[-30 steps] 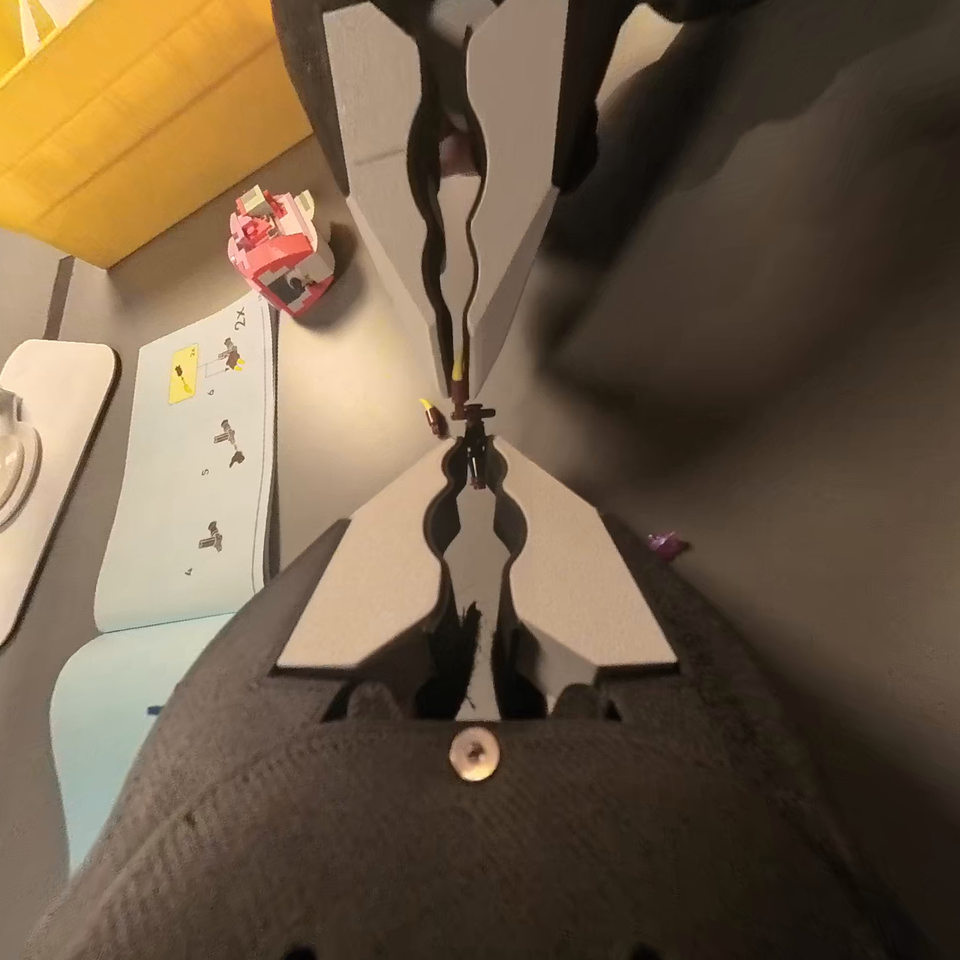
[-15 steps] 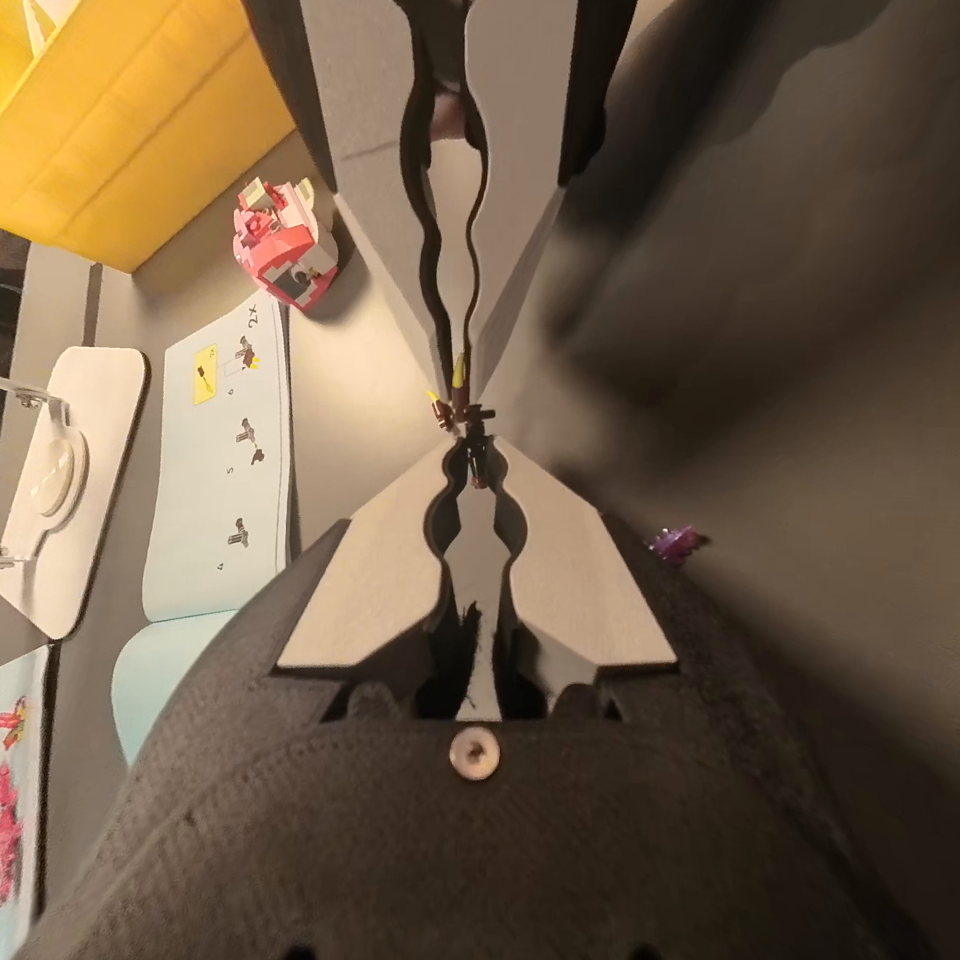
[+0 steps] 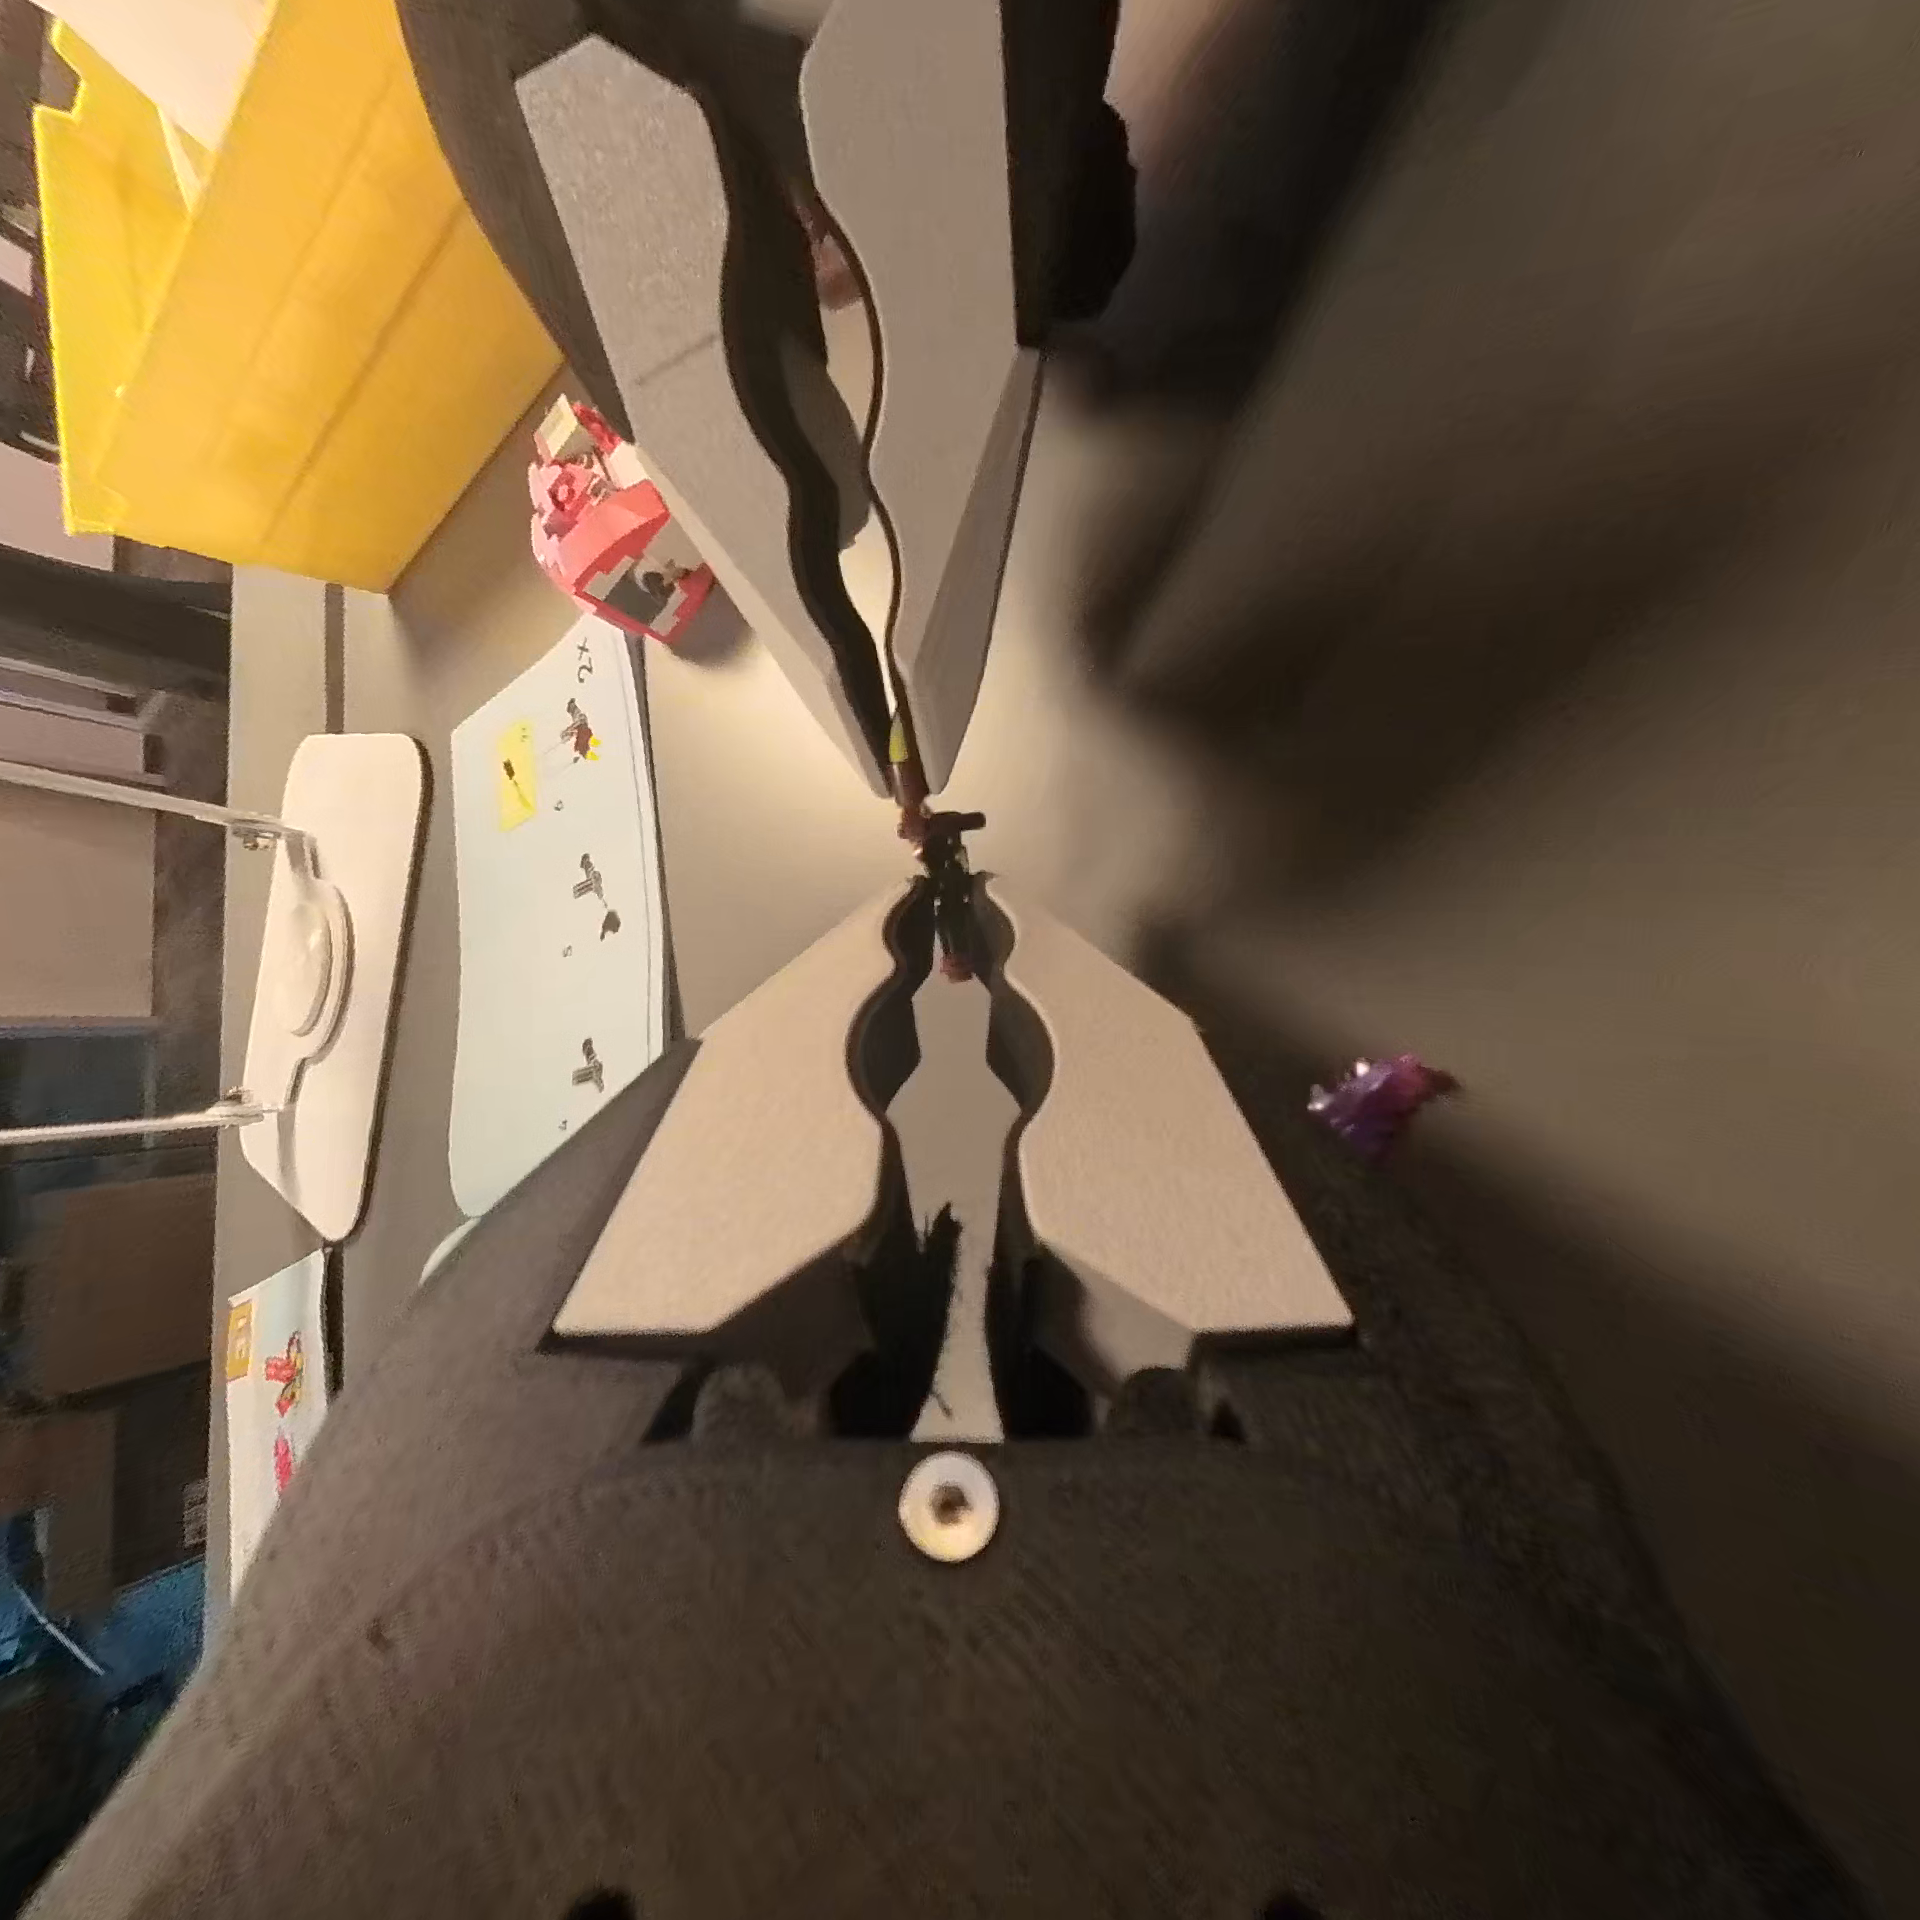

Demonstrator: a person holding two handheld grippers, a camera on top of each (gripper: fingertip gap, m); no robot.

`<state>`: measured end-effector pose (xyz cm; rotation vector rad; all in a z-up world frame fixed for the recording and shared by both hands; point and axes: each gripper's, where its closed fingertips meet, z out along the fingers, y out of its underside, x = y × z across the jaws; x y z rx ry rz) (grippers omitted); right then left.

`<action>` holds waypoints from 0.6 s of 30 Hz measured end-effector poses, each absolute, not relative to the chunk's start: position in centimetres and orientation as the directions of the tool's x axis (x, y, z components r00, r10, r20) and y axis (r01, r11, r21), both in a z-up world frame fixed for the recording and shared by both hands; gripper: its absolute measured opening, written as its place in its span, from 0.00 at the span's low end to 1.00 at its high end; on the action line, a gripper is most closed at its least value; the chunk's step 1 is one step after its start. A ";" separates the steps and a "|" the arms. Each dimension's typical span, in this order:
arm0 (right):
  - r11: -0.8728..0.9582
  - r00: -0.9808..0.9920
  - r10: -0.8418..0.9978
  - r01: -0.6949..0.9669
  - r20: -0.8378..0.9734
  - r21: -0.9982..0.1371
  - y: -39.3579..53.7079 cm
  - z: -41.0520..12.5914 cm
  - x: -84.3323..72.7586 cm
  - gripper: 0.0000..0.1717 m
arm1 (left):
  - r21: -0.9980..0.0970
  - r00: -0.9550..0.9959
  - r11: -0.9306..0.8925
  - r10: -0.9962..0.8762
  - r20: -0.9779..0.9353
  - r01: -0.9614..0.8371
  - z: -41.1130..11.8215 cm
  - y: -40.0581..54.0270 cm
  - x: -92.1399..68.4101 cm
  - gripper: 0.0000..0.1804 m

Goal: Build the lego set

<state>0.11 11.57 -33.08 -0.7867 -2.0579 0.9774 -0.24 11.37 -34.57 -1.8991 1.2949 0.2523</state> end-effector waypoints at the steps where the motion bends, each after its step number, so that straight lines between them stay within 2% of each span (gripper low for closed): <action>1: 0.534 -0.559 0.753 0.210 0.347 -0.819 11.4 -33.1 0.1 0.01 | -0.503 0.457 -0.155 -0.691 -0.560 -0.850 -34.6 11.3 -0.3 0.02; 18: 0.557 -0.566 0.737 0.198 0.370 -0.807 11.4 -33.4 0.1 0.01 | -0.464 0.421 -0.134 -0.682 -0.598 -0.876 -34.8 11.1 -0.3 0.02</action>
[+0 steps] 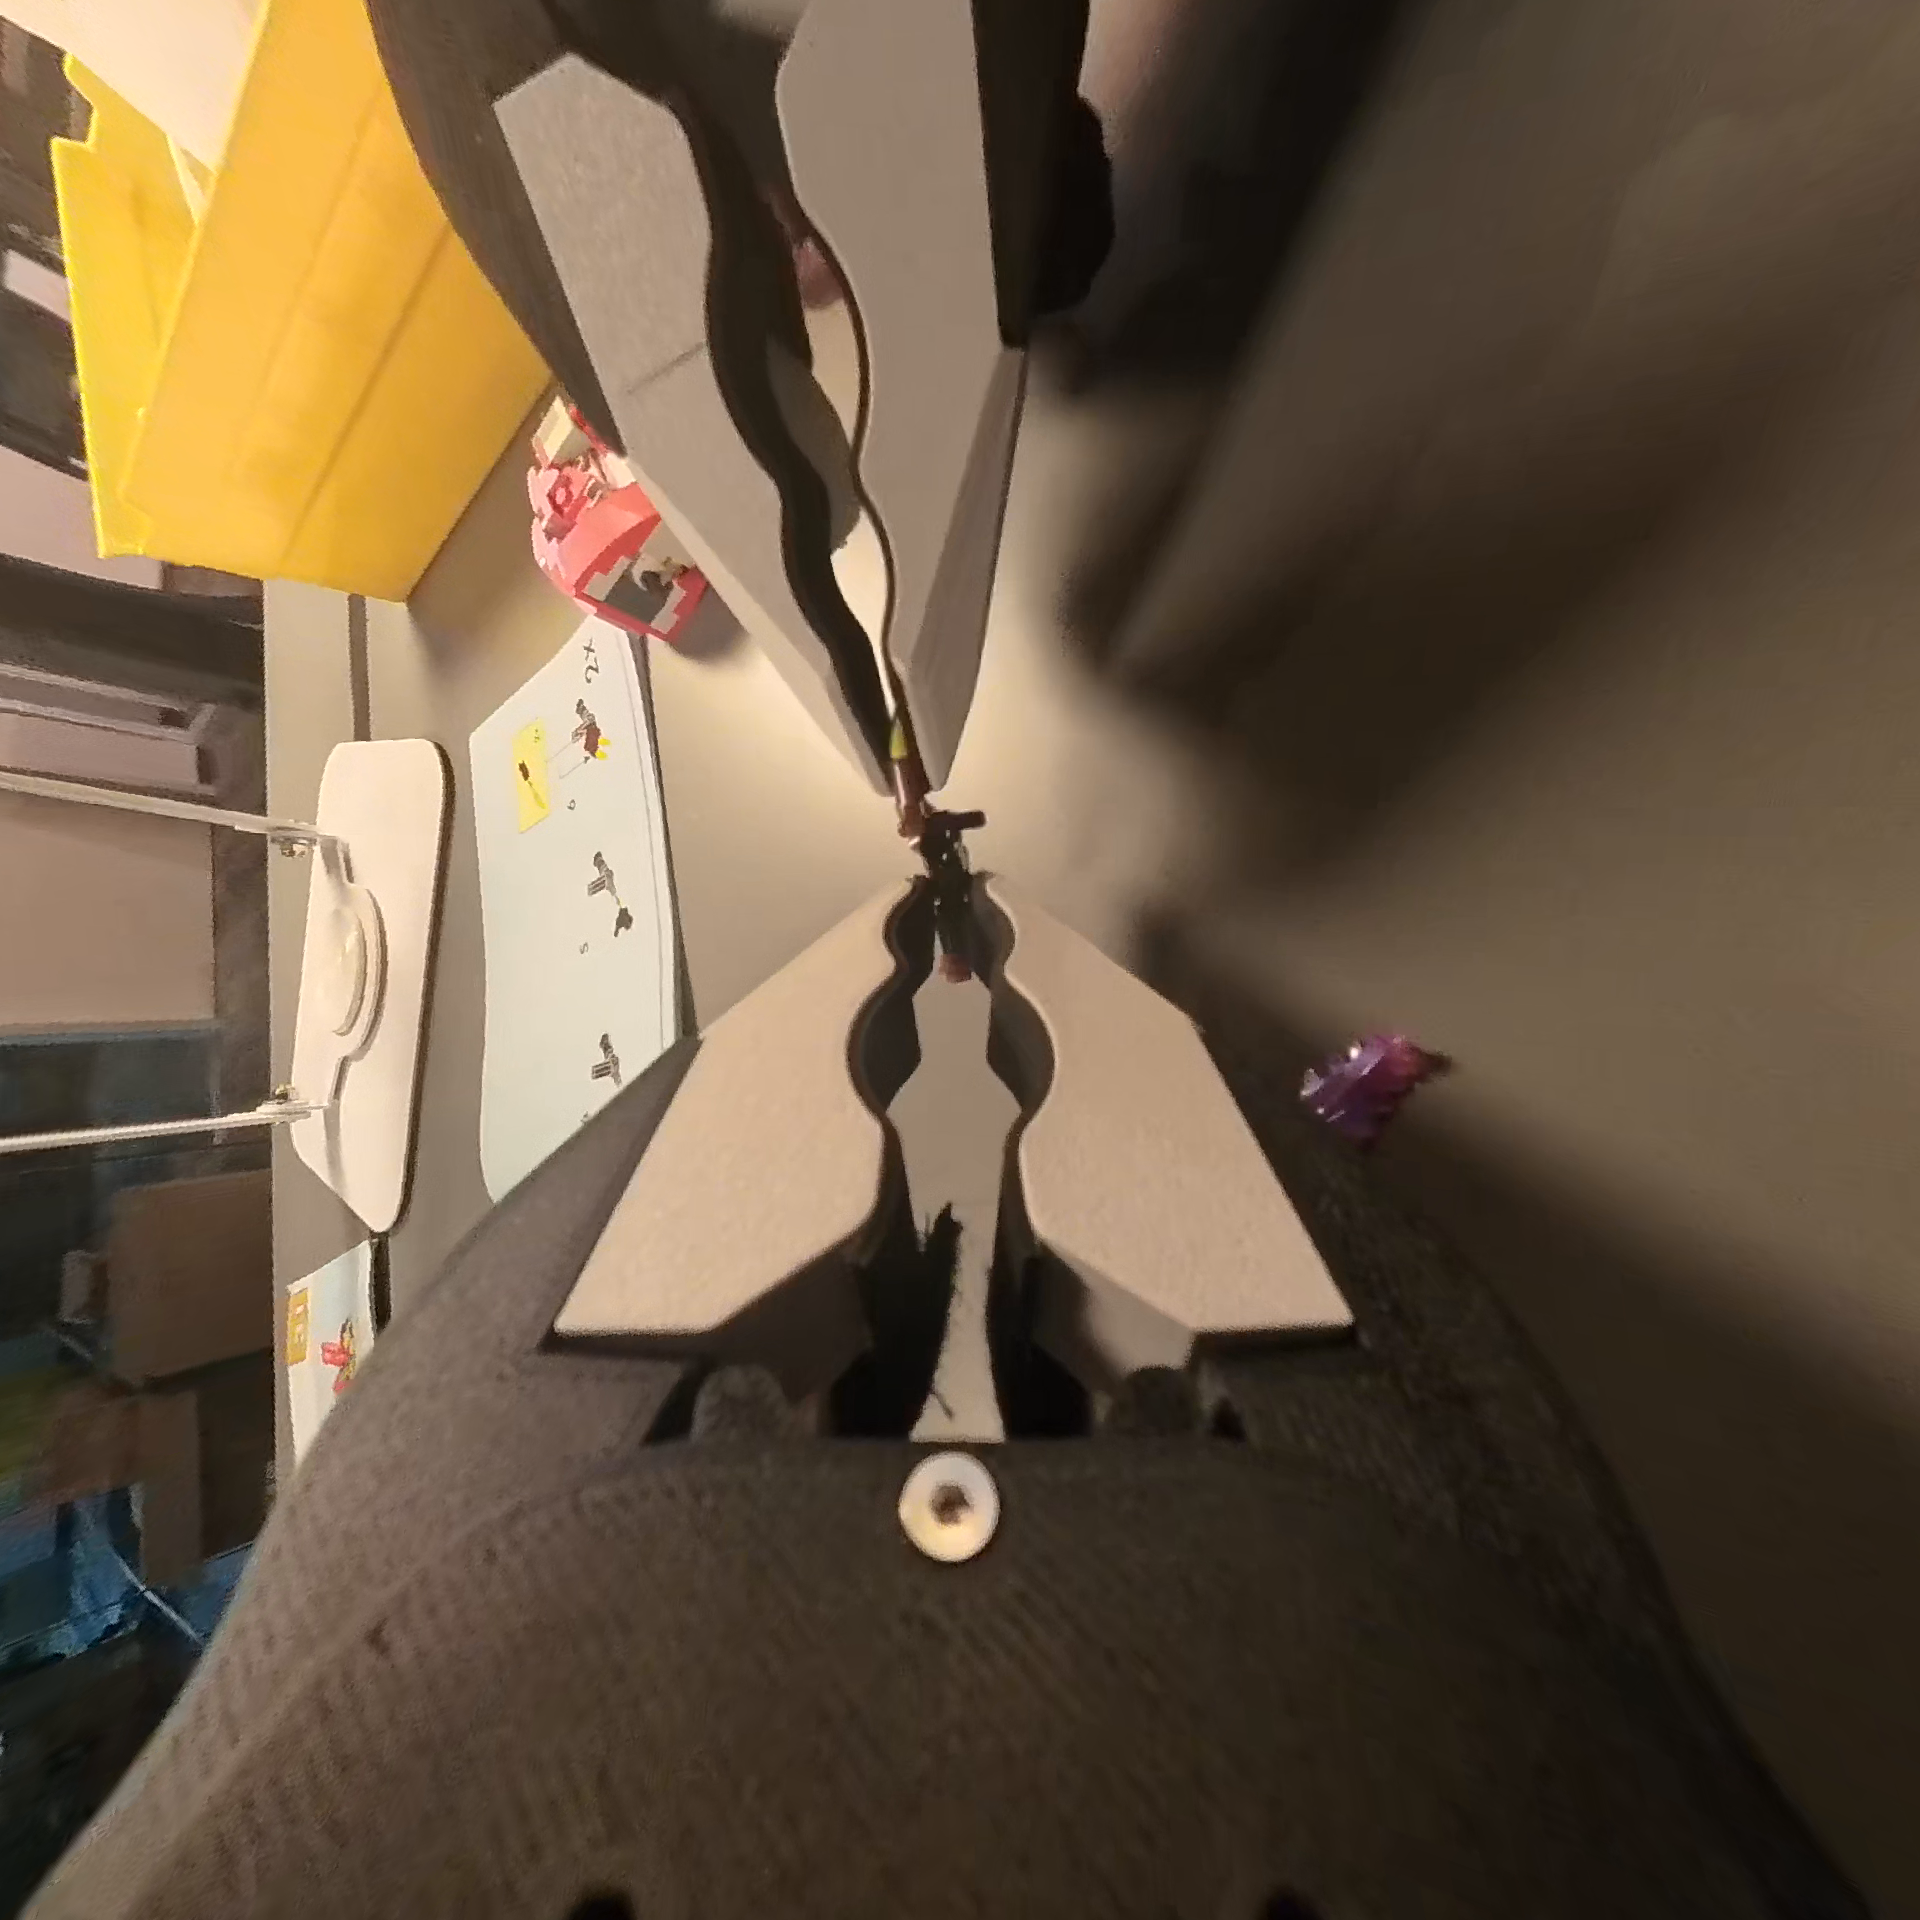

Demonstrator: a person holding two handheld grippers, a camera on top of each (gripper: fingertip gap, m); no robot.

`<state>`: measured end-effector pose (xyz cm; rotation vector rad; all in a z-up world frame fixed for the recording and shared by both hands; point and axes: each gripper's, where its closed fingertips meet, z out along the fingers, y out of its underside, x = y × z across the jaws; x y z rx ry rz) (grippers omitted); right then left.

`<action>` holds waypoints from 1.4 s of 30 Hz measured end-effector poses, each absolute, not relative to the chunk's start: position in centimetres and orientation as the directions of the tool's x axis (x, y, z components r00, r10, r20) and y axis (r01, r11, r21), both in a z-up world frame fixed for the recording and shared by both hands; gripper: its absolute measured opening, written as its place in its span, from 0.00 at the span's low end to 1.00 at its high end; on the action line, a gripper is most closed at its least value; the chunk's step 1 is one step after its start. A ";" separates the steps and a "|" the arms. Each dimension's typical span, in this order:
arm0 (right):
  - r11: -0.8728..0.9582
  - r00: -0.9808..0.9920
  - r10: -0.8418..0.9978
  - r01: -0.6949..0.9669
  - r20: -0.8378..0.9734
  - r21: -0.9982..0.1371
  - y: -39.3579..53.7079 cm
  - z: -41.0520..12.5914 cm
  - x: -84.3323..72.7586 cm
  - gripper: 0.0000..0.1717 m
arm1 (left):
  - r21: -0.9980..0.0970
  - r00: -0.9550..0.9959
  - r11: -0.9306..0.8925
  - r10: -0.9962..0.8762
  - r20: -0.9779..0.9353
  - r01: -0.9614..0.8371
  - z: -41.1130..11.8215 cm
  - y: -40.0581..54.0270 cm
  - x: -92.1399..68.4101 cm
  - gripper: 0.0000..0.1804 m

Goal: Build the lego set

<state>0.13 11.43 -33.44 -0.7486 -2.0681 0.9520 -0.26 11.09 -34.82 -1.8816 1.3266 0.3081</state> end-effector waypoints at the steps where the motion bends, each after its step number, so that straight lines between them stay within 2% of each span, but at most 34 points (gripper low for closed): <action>1: 0.564 -0.566 0.734 0.200 0.376 -0.801 11.4 -33.5 0.1 0.01 | -0.456 0.415 -0.134 -0.683 -0.600 -0.880 -35.0 11.1 -0.3 0.02; 8: 0.536 -0.570 0.744 0.197 0.349 -0.821 11.2 -33.6 0.0 0.01 | -0.430 0.395 -0.129 -0.682 -0.616 -0.893 -35.2 11.0 -0.4 0.02; 15: 0.502 -0.565 0.762 0.206 0.317 -0.840 11.7 -33.3 0.1 0.01 | -0.465 0.418 -0.118 -0.664 -0.620 -0.877 -34.7 11.3 -0.1 0.02; 21: 0.572 -0.550 0.733 0.179 0.400 -0.801 11.6 -32.8 0.1 0.01 | -0.433 0.388 -0.094 -0.637 -0.666 -0.897 -34.4 11.4 -0.2 0.02; 24: 0.646 -0.521 0.696 0.154 0.494 -0.747 12.1 -32.7 0.2 0.01 | -0.355 0.318 -0.053 -0.583 -0.748 -0.933 -33.8 11.7 -0.3 0.02; 27: 0.769 -0.440 0.597 0.078 0.670 -0.634 12.3 -32.1 -0.3 0.01 | -0.210 0.188 -0.008 -0.480 -0.857 -0.978 -33.3 12.2 -1.0 0.02; 31: 0.868 -0.312 0.476 0.014 0.822 -0.497 12.4 -30.9 -0.8 0.01 | -0.092 0.078 0.025 -0.341 -0.937 -0.995 -32.0 12.6 -1.6 0.02; 34: 0.885 -0.280 0.444 -0.012 0.851 -0.466 12.1 -30.4 -0.8 0.01 | -0.050 0.035 0.045 -0.293 -0.956 -0.998 -31.5 12.6 -1.5 0.02; 38: 0.867 -0.284 0.471 -0.023 0.835 -0.497 11.9 -30.1 -0.8 0.01 | -0.055 0.038 0.050 -0.286 -0.957 -0.997 -31.4 12.5 -1.4 0.02; 42: 0.880 -0.295 0.456 0.009 0.839 -0.475 12.3 -30.7 -0.9 0.01 | -0.034 0.022 0.034 -0.293 -0.956 -0.999 -31.9 12.7 -1.6 0.02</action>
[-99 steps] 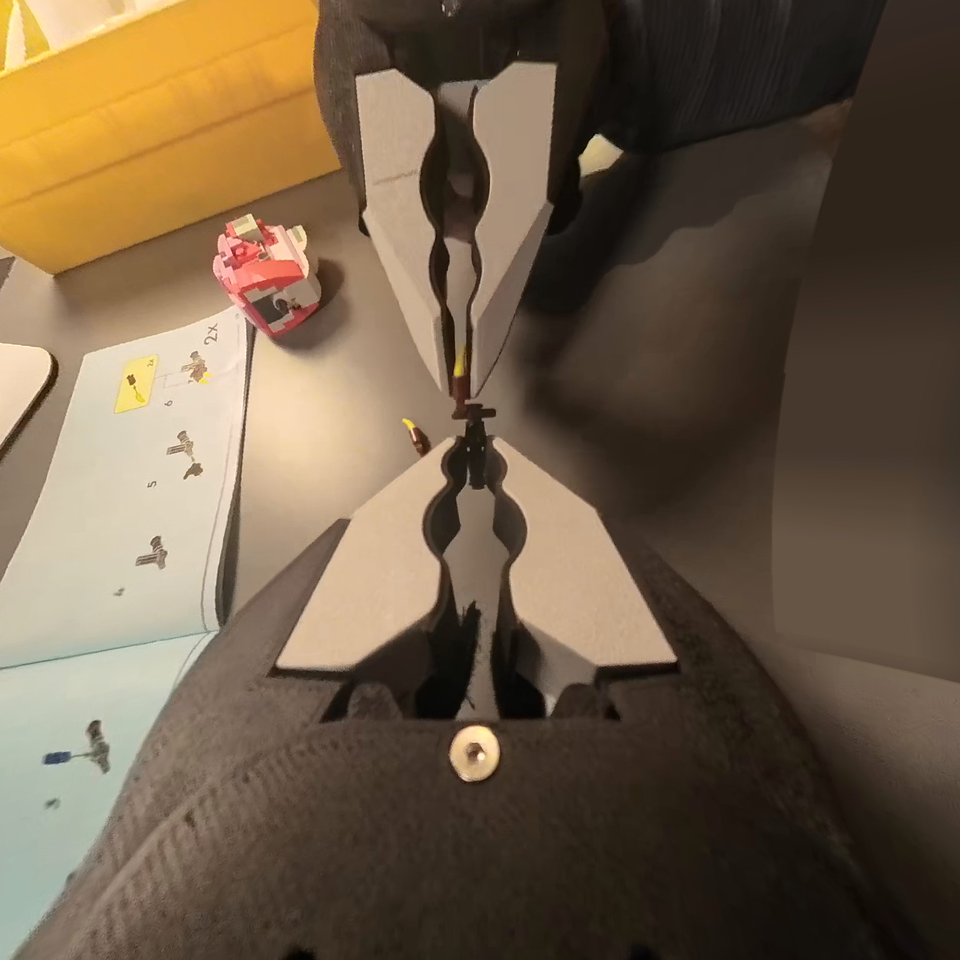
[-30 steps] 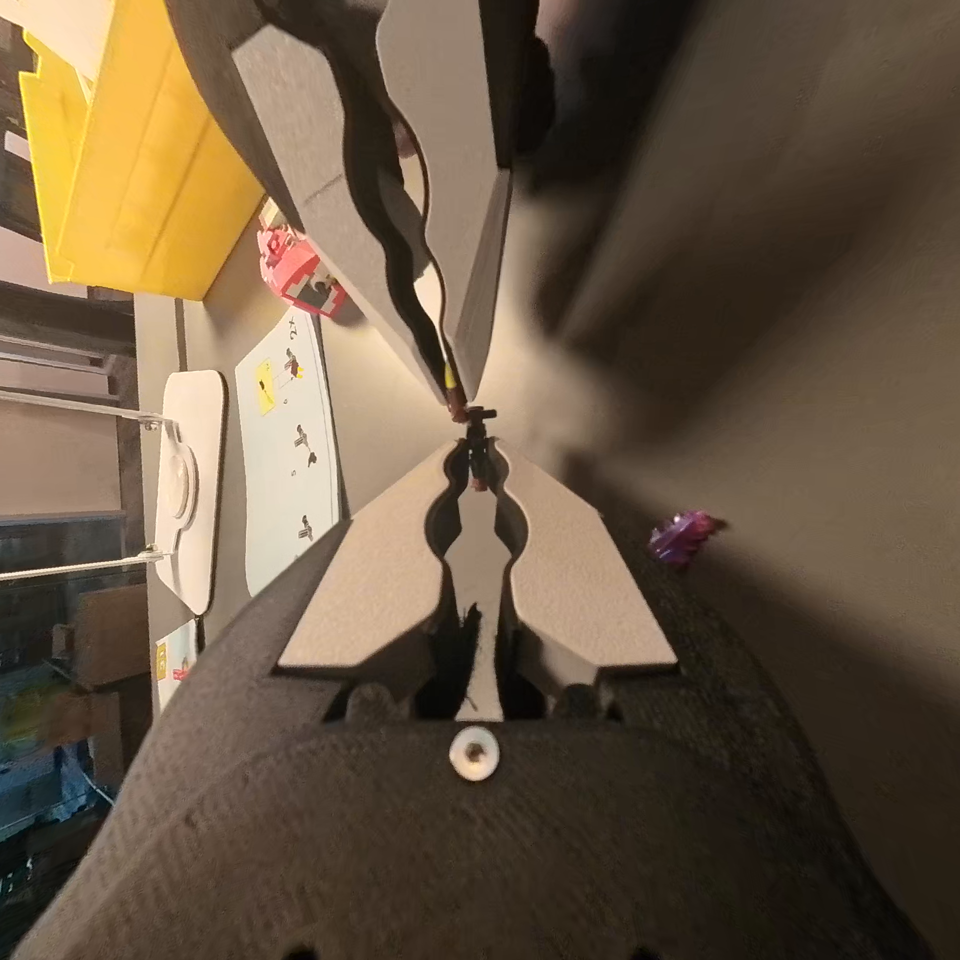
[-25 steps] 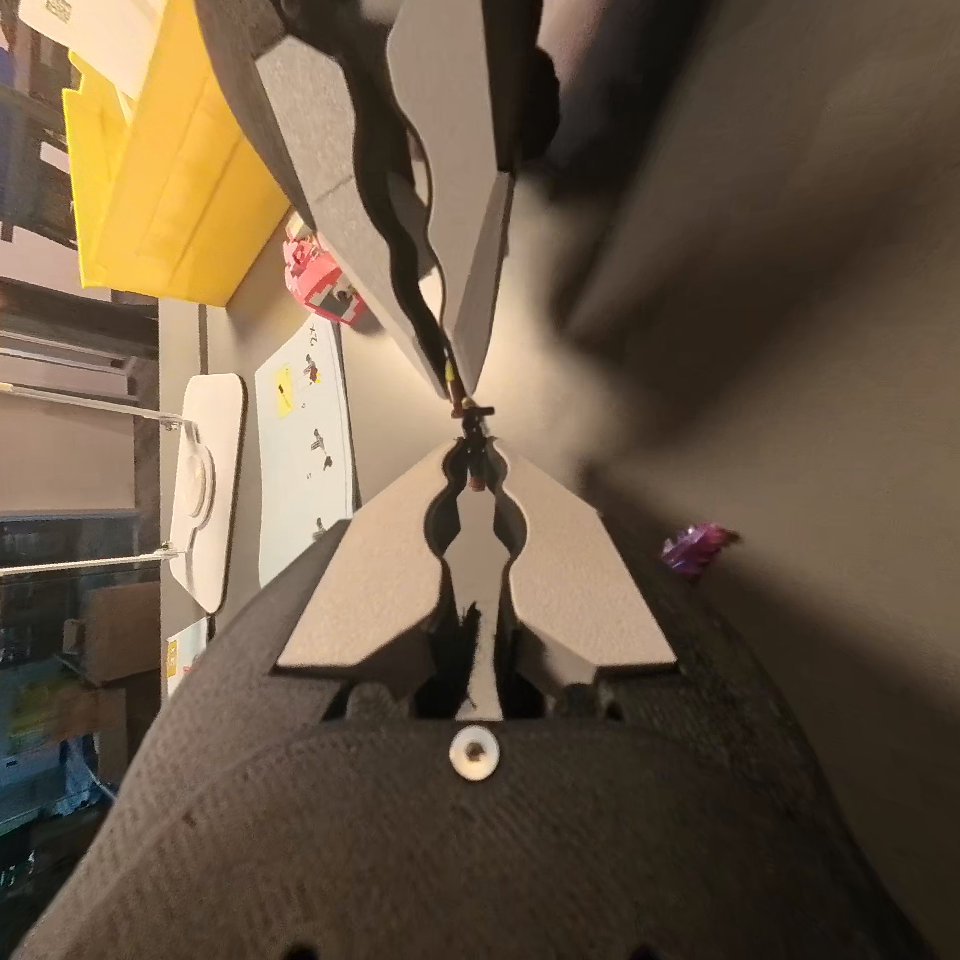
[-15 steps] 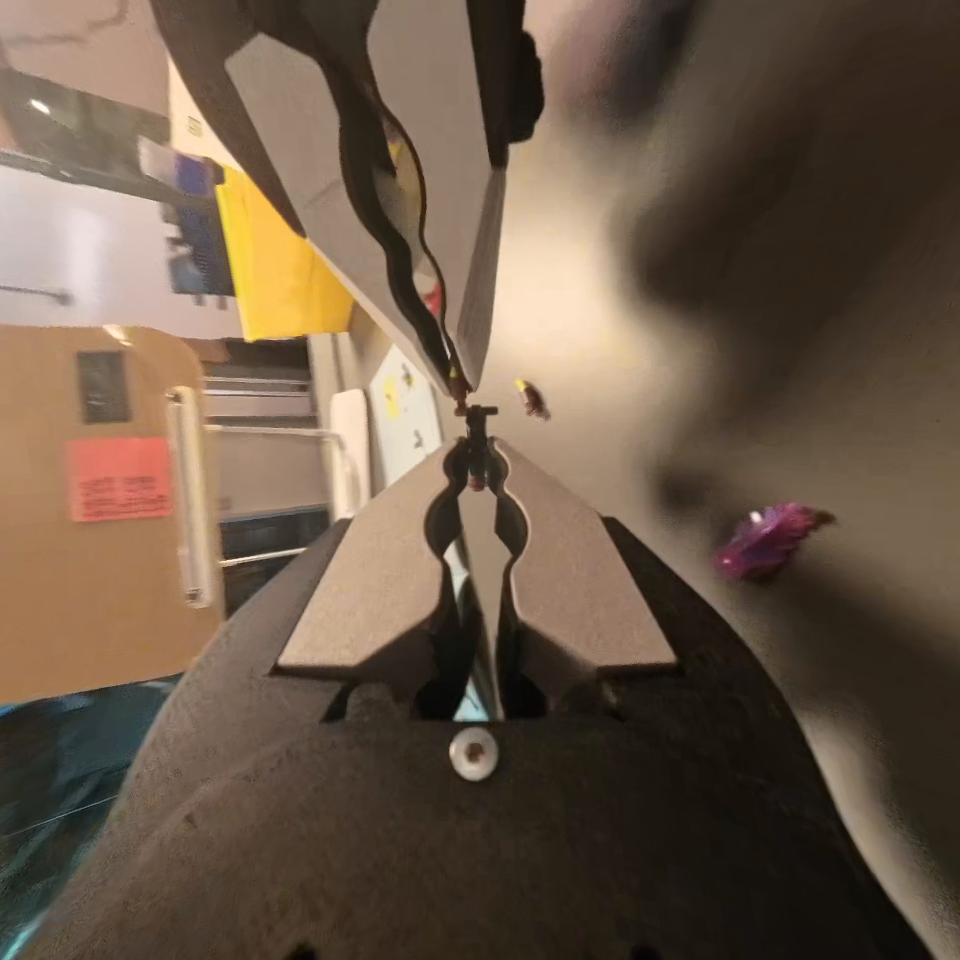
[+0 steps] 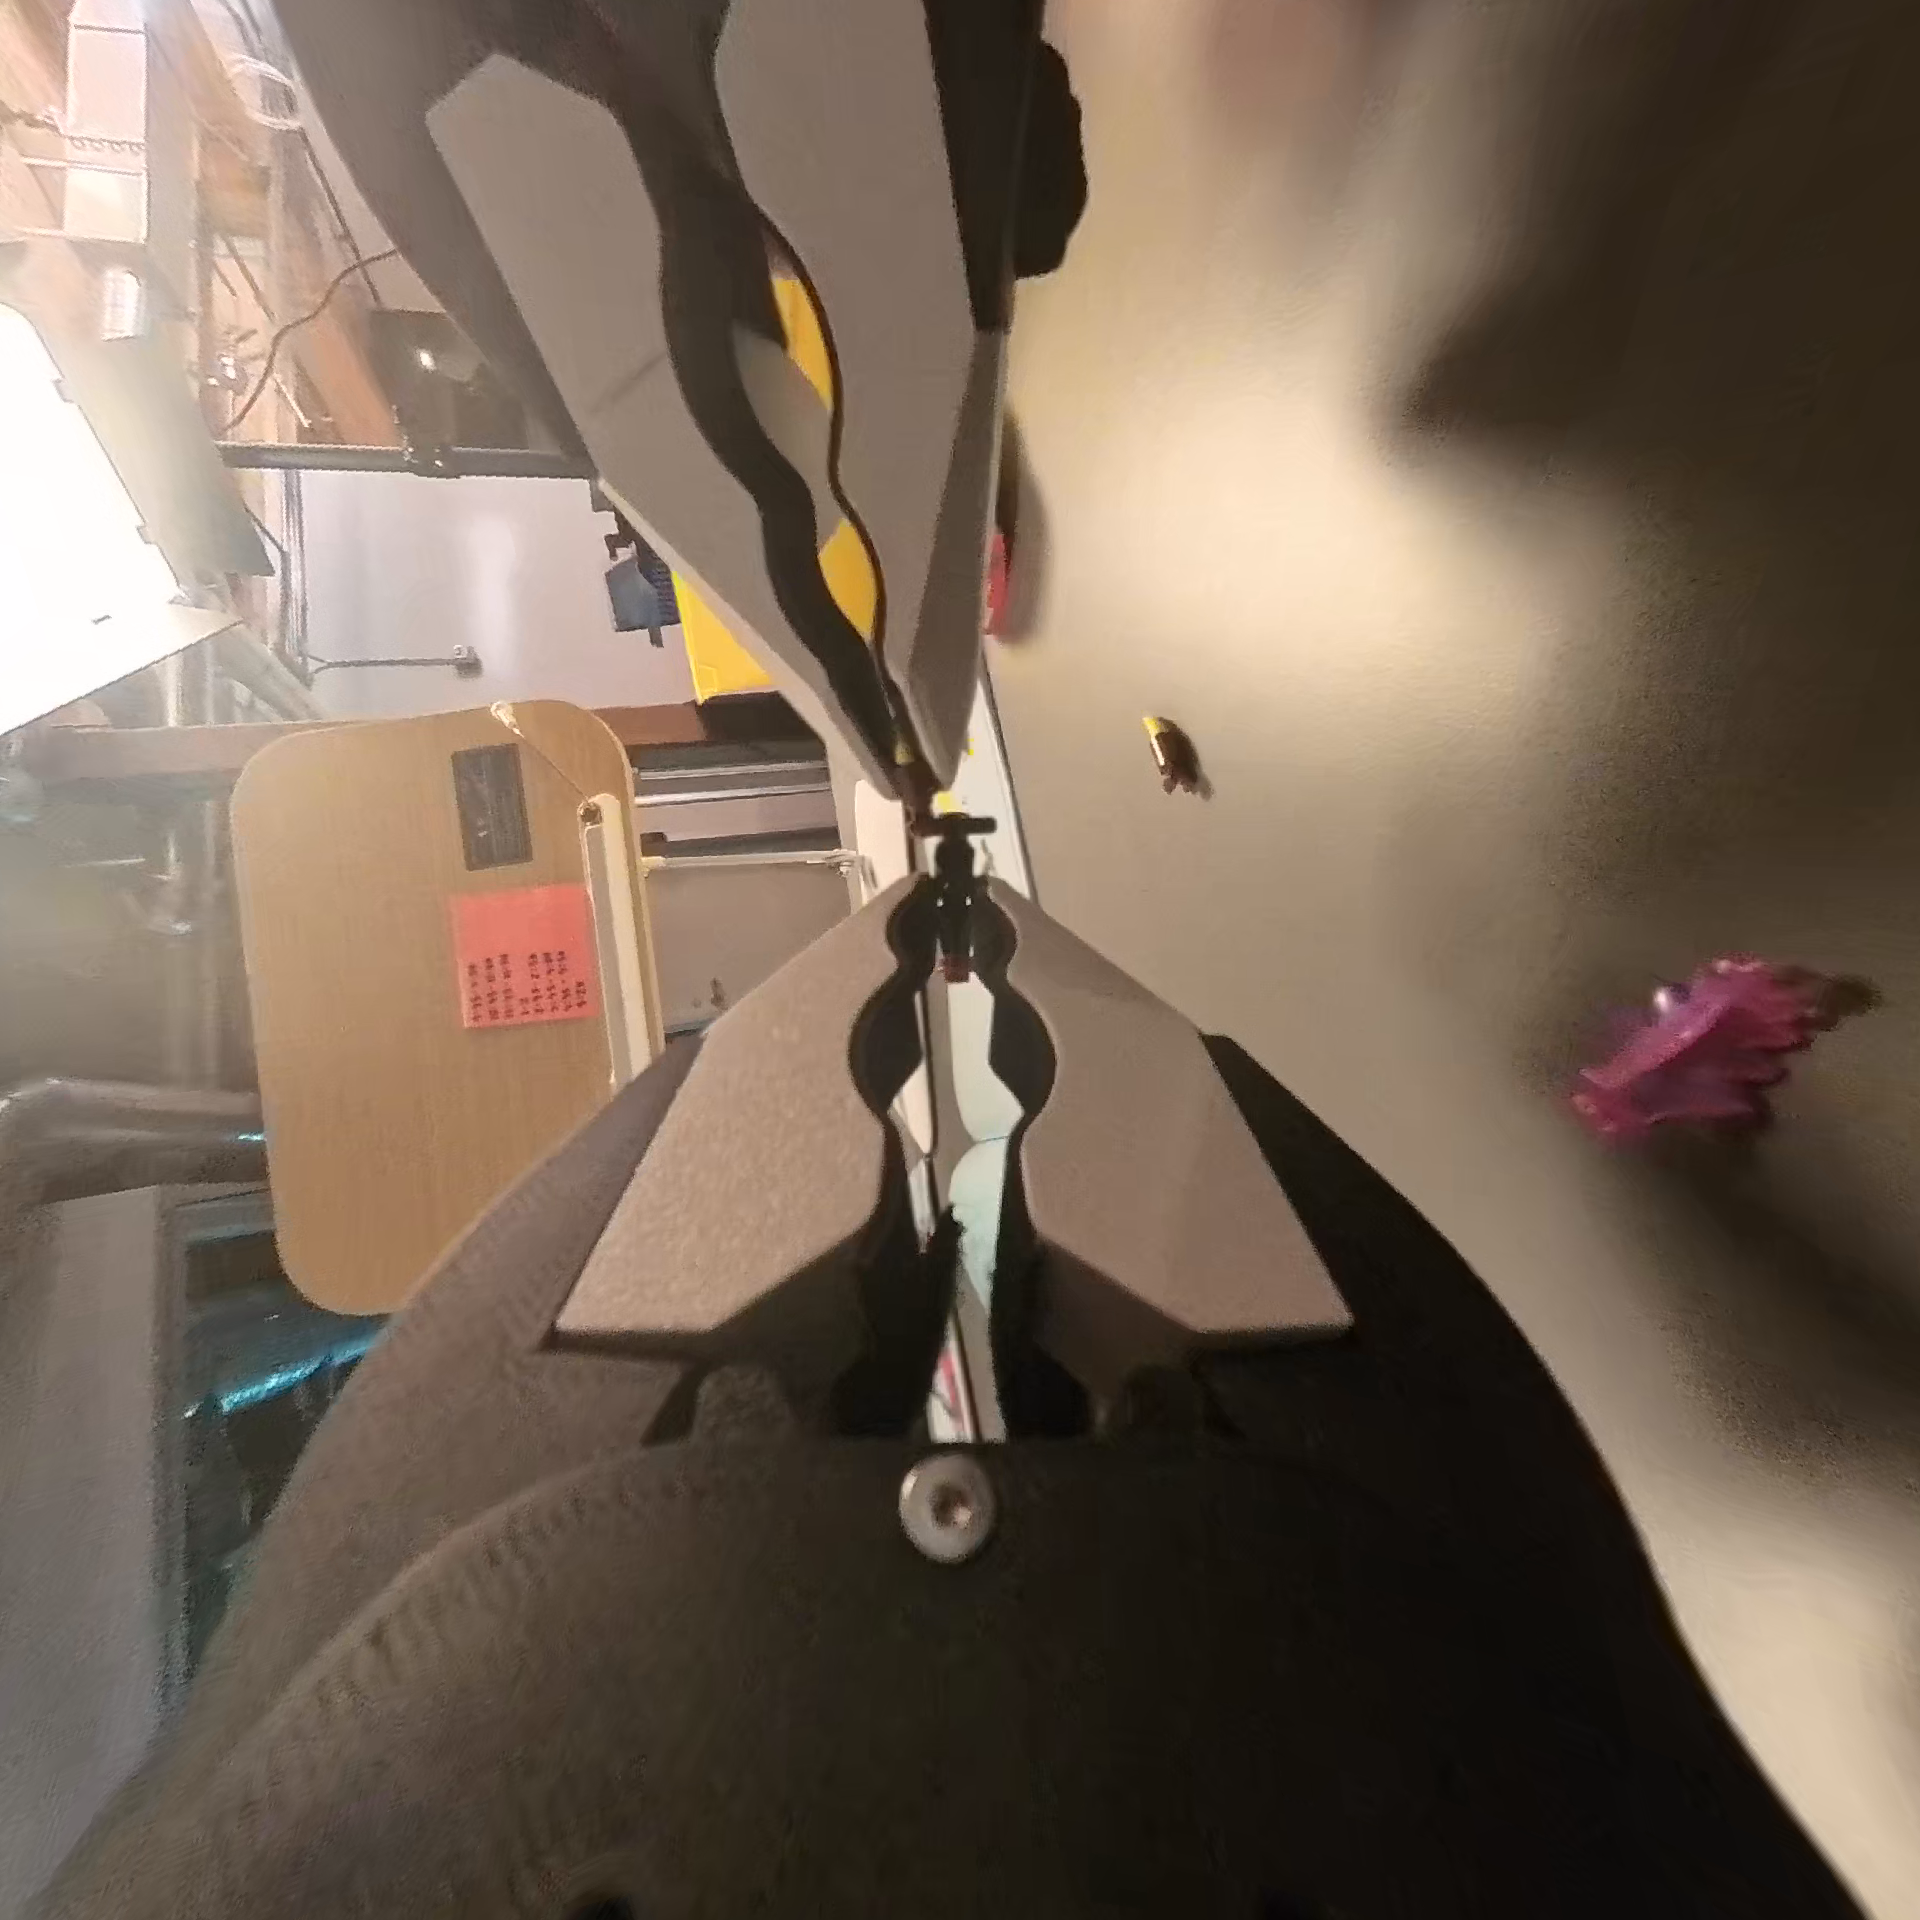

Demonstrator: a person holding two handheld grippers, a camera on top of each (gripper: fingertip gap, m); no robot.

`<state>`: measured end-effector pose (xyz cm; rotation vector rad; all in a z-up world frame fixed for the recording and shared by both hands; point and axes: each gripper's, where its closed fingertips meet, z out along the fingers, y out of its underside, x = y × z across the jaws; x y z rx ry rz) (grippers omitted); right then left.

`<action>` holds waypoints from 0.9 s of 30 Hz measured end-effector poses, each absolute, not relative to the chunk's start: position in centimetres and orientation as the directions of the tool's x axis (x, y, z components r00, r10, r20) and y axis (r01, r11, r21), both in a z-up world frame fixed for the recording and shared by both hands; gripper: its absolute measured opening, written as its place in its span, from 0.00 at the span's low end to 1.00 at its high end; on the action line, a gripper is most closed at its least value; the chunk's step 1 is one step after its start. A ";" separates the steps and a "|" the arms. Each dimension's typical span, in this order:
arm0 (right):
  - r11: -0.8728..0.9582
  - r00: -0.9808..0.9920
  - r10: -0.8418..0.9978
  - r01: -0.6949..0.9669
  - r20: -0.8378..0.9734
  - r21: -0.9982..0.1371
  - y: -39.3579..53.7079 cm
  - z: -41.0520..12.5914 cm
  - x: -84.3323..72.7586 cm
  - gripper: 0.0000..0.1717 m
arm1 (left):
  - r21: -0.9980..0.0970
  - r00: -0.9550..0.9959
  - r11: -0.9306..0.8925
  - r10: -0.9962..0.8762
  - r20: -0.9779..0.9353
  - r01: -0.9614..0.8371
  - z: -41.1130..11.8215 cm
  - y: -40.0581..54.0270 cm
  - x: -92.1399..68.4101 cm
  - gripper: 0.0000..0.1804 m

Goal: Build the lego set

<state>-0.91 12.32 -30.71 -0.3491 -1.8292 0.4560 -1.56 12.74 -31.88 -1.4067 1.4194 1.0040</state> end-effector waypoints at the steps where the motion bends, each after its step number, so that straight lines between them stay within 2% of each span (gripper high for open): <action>1: 0.886 -0.289 0.447 0.014 0.846 -0.463 12.3 -30.7 -1.0 0.01 | -0.044 0.032 0.032 -0.292 -0.956 -0.999 -31.8 12.8 -1.6 0.02; 5: 0.863 -0.292 0.490 0.033 0.821 -0.504 13.2 -30.8 -1.0 0.01 | -0.084 0.071 0.031 -0.298 -0.952 -0.996 -31.7 12.9 -1.5 0.02; 9: 0.871 -0.299 0.481 0.055 0.824 -0.488 13.1 -31.2 -1.1 0.01 | -0.098 0.085 0.024 -0.319 -0.944 -0.995 -32.1 12.9 -1.7 0.02; 17: 0.842 -0.329 0.527 0.074 0.784 -0.535 13.2 -31.8 -1.1 0.01 | -0.132 0.115 0.024 -0.357 -0.927 -0.991 -32.6 12.9 -1.6 0.02; 19: 0.778 -0.365 0.605 0.083 0.708 -0.622 13.0 -32.0 -1.1 0.01 | -0.206 0.181 0.018 -0.411 -0.894 -0.978 -33.0 12.8 -1.6 0.03; 22: 0.607 -0.420 0.745 0.106 0.518 -0.787 12.5 -31.8 -1.1 0.01 | -0.385 0.334 0.001 -0.496 -0.801 -0.923 -33.1 12.3 -1.4 0.03; 27: 0.331 -0.497 0.836 0.118 0.233 -0.936 11.8 -30.3 -0.6 0.01 | -0.672 0.540 0.058 -0.546 -0.640 -0.738 -30.9 11.6 -0.3 0.06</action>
